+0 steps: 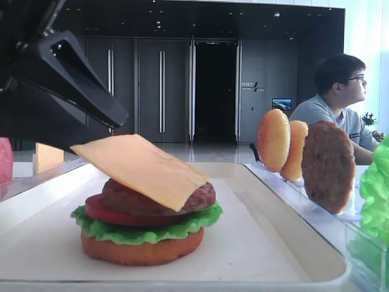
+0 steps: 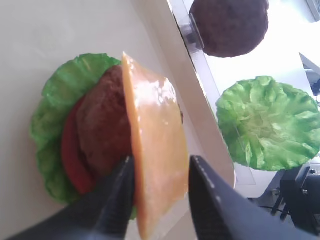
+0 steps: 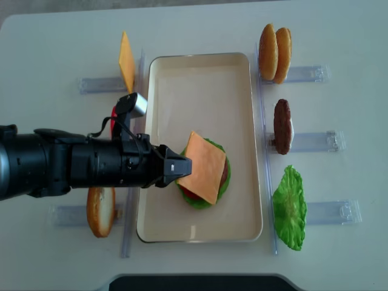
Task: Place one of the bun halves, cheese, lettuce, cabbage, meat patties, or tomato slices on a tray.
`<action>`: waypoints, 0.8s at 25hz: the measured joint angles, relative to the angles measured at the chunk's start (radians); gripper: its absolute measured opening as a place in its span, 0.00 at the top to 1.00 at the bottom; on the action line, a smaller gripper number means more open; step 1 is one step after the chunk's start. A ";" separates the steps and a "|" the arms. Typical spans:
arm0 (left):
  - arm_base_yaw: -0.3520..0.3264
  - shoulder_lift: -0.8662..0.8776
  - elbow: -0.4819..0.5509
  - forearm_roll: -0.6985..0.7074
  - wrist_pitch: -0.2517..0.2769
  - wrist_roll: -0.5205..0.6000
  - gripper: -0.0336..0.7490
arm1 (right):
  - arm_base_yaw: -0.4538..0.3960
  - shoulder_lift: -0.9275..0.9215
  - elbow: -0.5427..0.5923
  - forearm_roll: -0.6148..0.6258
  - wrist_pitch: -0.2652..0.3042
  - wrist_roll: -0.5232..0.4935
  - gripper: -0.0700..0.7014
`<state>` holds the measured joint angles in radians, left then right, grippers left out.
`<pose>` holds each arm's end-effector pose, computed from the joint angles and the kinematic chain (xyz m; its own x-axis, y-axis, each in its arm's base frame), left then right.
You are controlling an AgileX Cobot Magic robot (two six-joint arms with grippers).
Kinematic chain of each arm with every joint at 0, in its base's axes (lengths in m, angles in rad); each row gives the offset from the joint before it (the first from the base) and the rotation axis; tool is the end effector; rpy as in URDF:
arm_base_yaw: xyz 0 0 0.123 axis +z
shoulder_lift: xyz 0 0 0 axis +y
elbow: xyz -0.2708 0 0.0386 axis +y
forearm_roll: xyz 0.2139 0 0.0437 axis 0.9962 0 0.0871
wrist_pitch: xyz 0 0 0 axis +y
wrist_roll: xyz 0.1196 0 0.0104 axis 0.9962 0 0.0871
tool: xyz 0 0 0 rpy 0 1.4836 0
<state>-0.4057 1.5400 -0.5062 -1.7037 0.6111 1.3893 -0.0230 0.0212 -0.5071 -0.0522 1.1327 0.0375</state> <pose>0.1955 -0.1583 0.1590 -0.8771 0.0754 -0.4743 0.3958 0.6730 -0.6249 0.0003 -0.0057 0.2422 -0.5292 0.0275 -0.8480 0.0711 0.9974 -0.0121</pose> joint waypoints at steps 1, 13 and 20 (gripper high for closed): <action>0.000 0.000 0.000 -0.001 0.000 0.000 0.52 | 0.000 0.000 0.000 0.000 0.000 0.000 0.45; 0.000 -0.106 0.000 0.097 -0.180 -0.142 0.32 | 0.000 0.000 0.000 0.000 0.000 0.000 0.45; 0.000 -0.277 -0.070 0.380 -0.211 -0.442 0.32 | 0.000 0.000 0.000 0.000 0.000 0.000 0.45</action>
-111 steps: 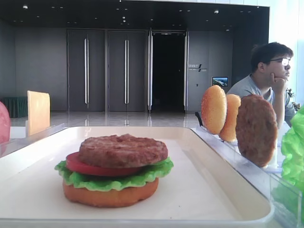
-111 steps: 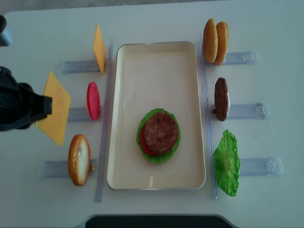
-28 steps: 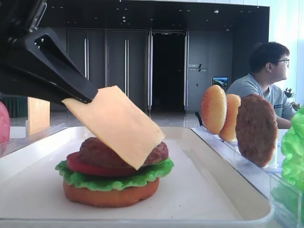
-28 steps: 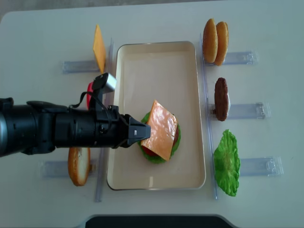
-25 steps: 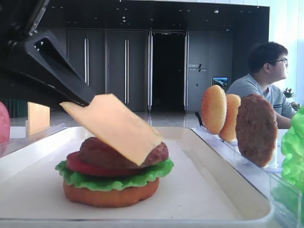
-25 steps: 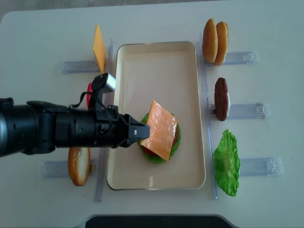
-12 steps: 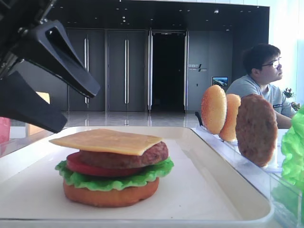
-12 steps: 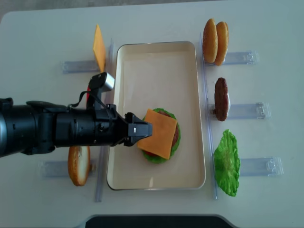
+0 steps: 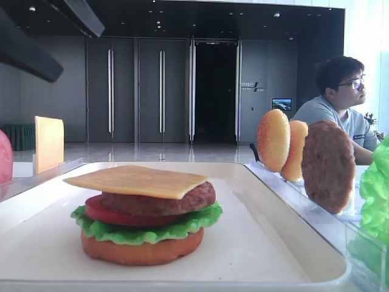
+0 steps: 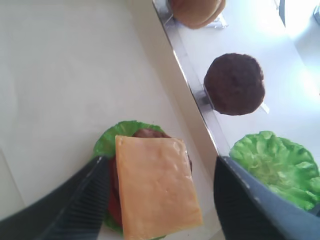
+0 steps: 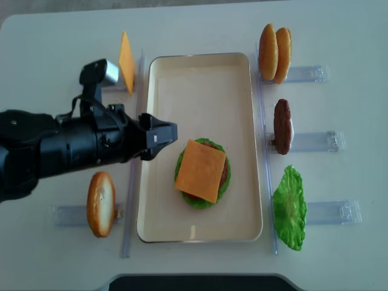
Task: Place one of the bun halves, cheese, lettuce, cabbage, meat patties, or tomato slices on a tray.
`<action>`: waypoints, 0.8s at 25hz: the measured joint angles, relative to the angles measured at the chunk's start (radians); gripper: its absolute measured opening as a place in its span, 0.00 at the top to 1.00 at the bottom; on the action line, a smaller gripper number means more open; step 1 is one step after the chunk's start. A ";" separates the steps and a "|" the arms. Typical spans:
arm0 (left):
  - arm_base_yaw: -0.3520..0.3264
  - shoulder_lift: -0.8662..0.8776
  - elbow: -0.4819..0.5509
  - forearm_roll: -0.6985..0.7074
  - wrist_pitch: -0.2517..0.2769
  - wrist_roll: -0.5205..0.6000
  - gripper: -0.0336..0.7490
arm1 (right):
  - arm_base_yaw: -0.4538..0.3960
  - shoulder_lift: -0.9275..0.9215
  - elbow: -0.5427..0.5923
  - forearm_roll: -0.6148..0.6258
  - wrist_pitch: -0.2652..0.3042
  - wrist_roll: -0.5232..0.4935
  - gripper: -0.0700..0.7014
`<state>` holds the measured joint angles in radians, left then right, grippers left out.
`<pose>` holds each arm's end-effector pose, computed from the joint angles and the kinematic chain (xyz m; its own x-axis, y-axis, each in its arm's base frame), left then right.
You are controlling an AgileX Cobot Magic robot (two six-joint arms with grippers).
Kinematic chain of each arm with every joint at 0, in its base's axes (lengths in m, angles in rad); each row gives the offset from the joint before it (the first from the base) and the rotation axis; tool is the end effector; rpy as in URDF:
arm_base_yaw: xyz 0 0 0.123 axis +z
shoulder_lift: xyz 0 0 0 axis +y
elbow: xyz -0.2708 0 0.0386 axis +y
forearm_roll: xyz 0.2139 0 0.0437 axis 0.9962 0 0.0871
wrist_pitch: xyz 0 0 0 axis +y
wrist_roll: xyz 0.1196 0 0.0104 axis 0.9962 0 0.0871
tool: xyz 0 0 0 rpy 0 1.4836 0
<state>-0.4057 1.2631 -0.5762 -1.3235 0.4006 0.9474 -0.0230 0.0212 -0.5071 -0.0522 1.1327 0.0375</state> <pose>0.1958 -0.1336 0.2191 -0.7764 -0.0175 -0.6300 0.3840 0.7795 -0.4949 0.0003 -0.0057 0.2422 -0.5292 0.0275 -0.8480 0.0711 0.9974 -0.0121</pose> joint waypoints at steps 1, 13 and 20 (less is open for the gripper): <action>0.000 -0.013 -0.030 0.122 0.000 -0.095 0.33 | 0.000 0.000 0.000 0.000 0.000 0.000 0.45; 0.288 0.001 -0.406 1.296 0.532 -1.002 0.38 | 0.000 0.000 0.000 0.000 0.000 0.000 0.45; 0.450 0.001 -0.410 1.407 0.671 -0.980 0.41 | 0.000 0.000 0.000 0.000 0.000 0.000 0.45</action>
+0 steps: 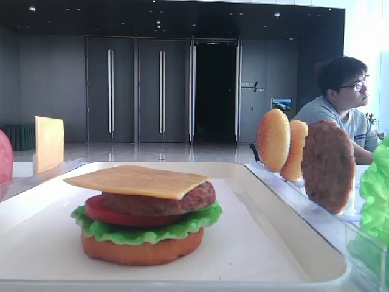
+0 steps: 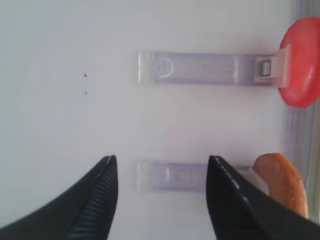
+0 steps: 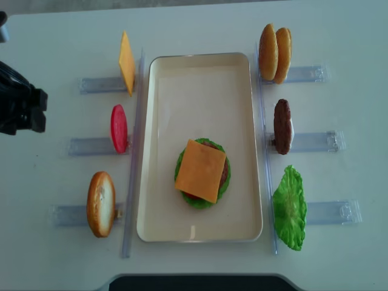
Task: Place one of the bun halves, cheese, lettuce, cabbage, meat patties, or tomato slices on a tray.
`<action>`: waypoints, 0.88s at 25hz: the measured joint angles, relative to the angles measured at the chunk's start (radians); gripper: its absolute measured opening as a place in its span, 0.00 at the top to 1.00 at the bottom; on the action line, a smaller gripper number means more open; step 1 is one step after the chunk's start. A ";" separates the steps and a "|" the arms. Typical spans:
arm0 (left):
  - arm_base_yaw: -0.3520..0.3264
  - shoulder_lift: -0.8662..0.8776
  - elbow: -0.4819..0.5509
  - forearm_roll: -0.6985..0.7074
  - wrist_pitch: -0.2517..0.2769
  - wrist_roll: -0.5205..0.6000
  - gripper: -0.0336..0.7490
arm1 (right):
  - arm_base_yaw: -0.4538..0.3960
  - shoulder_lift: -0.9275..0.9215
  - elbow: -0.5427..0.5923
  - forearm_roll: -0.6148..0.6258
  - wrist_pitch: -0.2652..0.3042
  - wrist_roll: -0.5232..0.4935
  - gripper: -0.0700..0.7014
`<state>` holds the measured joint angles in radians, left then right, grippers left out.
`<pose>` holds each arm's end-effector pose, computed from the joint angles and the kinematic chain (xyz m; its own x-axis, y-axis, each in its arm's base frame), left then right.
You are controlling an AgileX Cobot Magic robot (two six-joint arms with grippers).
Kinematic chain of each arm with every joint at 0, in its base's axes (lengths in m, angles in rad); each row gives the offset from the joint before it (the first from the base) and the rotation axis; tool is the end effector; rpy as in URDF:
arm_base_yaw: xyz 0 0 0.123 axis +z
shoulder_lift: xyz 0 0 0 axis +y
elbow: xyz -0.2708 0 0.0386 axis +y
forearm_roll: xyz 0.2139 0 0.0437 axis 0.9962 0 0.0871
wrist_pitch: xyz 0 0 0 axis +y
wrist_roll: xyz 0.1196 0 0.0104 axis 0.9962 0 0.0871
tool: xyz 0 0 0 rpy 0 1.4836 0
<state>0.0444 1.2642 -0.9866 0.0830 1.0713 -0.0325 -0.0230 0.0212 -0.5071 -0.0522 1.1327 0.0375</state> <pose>0.2087 0.0180 0.2622 -0.9517 -0.0350 -0.3051 -0.0595 0.9957 0.0715 0.0003 -0.0057 0.2422 -0.5292 0.0275 -0.8480 0.0711 0.9974 -0.0121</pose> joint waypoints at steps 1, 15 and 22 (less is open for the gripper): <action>0.000 0.000 0.000 0.008 0.013 -0.001 0.43 | 0.000 0.000 0.000 0.000 0.000 0.000 0.45; -0.054 -0.394 0.135 0.020 0.092 0.020 0.46 | 0.000 0.000 0.000 0.000 0.000 0.000 0.45; -0.054 -0.735 0.346 0.019 0.098 0.020 0.46 | 0.000 0.000 0.000 0.000 0.000 0.000 0.45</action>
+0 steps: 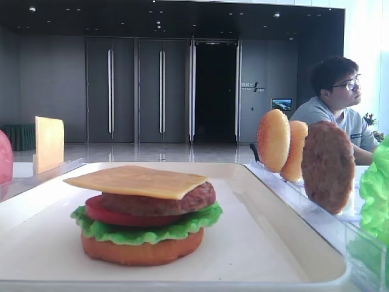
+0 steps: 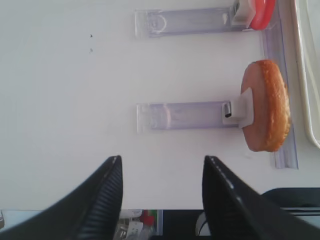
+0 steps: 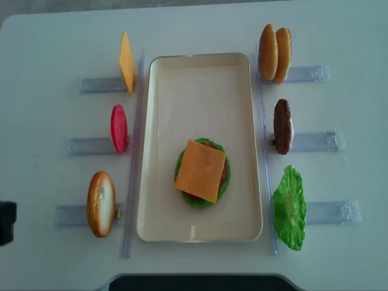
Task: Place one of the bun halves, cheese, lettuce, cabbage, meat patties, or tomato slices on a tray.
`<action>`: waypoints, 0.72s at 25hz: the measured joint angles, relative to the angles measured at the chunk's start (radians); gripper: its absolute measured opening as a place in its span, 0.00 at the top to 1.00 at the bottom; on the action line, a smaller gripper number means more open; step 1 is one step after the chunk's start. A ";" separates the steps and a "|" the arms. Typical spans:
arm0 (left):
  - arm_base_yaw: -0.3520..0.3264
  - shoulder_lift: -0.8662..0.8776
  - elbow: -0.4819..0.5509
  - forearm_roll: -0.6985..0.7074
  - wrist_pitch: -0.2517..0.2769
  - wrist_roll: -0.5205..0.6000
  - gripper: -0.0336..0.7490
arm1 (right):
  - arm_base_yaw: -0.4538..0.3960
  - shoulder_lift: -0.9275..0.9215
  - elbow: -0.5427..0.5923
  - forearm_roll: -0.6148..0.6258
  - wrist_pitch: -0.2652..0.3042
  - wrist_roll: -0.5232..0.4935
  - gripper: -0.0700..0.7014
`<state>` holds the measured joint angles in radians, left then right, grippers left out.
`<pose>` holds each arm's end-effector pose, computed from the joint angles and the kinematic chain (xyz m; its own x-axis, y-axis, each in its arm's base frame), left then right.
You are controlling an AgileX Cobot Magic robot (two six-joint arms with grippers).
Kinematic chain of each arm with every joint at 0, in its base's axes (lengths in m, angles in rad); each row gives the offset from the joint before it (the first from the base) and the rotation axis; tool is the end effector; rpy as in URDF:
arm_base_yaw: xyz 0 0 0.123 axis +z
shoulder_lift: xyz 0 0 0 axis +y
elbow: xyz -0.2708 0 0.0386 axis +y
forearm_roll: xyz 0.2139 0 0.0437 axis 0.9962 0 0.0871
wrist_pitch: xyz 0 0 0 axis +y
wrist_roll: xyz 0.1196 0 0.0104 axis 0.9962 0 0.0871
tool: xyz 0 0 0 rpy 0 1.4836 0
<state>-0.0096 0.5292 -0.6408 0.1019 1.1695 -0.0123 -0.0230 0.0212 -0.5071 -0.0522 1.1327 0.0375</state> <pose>0.0612 0.0107 0.2617 -0.8251 0.0354 -0.5639 -0.0207 0.9955 0.0928 0.0003 -0.0057 0.2422 -0.5292 0.0275 -0.8480 0.0711 0.9974 -0.0121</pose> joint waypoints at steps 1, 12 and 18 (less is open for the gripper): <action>0.000 -0.053 0.024 0.000 0.004 0.000 0.46 | 0.000 0.000 0.000 0.000 0.000 0.000 0.45; 0.000 -0.527 0.132 -0.003 0.021 0.000 0.46 | 0.000 0.000 0.000 0.000 0.000 0.000 0.45; 0.000 -0.546 0.164 -0.012 -0.035 0.000 0.46 | 0.000 0.000 0.000 0.000 0.000 0.000 0.45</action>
<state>-0.0096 -0.0163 -0.4767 0.0900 1.1343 -0.0123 -0.0230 0.0212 -0.5071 -0.0522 1.1327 0.0375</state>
